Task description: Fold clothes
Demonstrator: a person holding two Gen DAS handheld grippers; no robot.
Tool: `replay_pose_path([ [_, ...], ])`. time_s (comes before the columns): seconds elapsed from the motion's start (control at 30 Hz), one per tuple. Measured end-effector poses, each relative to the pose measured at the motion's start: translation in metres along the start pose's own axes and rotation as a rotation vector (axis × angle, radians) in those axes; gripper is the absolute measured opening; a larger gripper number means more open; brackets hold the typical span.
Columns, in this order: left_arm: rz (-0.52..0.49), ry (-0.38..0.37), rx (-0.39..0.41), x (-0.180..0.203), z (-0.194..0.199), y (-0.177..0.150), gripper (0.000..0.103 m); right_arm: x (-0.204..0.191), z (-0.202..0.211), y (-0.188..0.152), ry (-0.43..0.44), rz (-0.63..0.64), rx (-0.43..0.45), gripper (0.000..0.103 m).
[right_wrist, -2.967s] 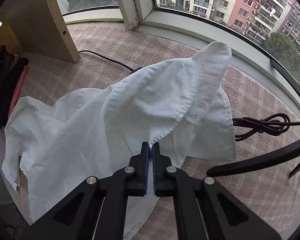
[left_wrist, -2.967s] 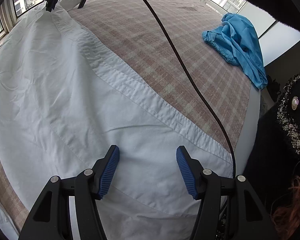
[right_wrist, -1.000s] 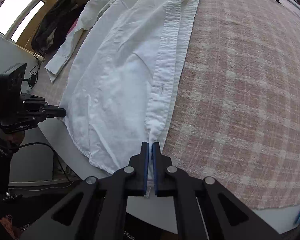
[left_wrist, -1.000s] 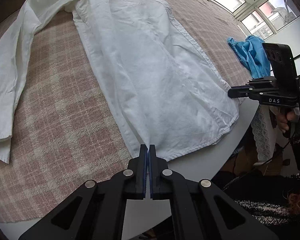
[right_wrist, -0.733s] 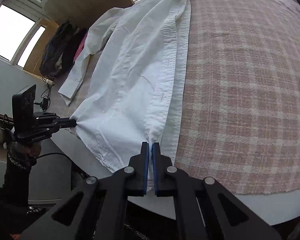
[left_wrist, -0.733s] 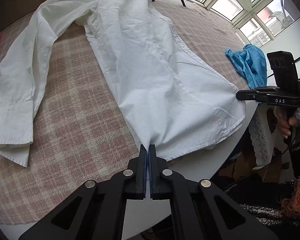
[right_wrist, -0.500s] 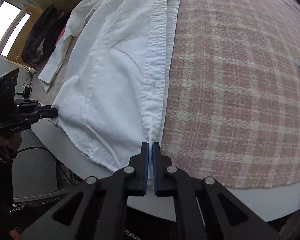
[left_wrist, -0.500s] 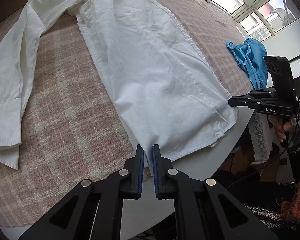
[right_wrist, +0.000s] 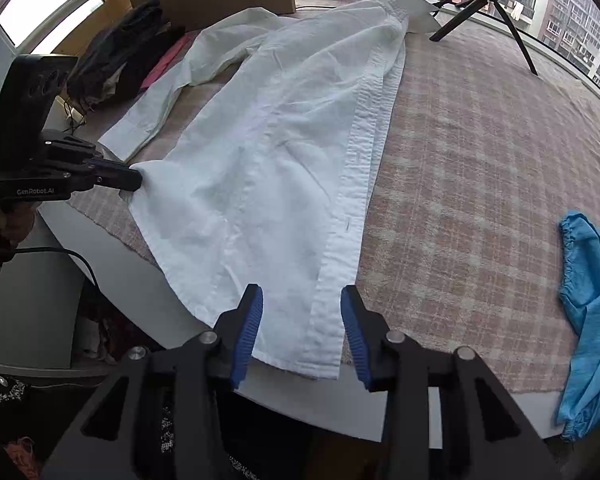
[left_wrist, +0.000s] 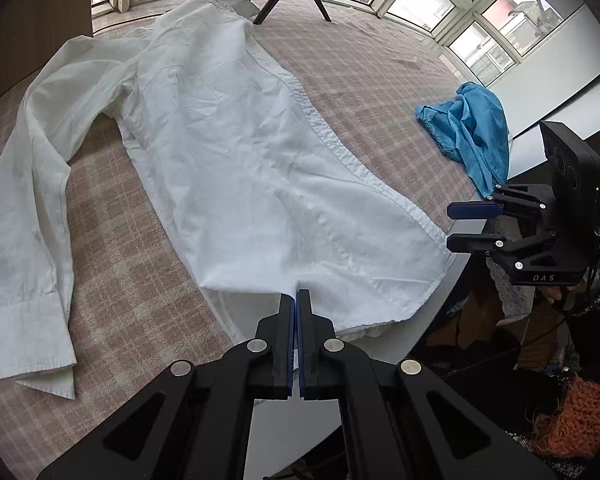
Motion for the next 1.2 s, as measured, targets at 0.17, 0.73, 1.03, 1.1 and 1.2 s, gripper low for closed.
replay_pose_path([
  [0.17,-0.044,0.002,0.017,0.01,0.01,0.022,0.0,-0.016,0.014,0.01,-0.12,0.099,0.059,0.044],
  [0.73,-0.013,-0.035,0.086,0.003,0.026,0.019,0.0,0.0,-0.017,0.02,-0.341,0.137,0.054,0.057],
  [1.03,0.002,-0.025,0.067,-0.007,0.021,0.013,0.0,0.039,-0.033,-0.024,-0.072,-0.192,-0.006,0.057],
  [1.1,0.001,-0.02,0.062,-0.008,0.021,0.012,0.0,0.033,-0.041,-0.028,-0.032,-0.193,-0.015,0.057],
  [1.2,-0.009,-0.013,0.056,-0.007,0.022,0.011,0.0,0.03,-0.043,-0.026,0.01,-0.203,0.0,0.004],
])
Point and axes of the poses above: each gripper's, at about its wrist camera, not at the fingertips, and z roughly against the way its jaws point, x to its right, y to its top, the point moved 5 cm from there along -z, roughly the way its jaws point, and after that the axes turned 6 degrees about -x, right-handed, at the moved point
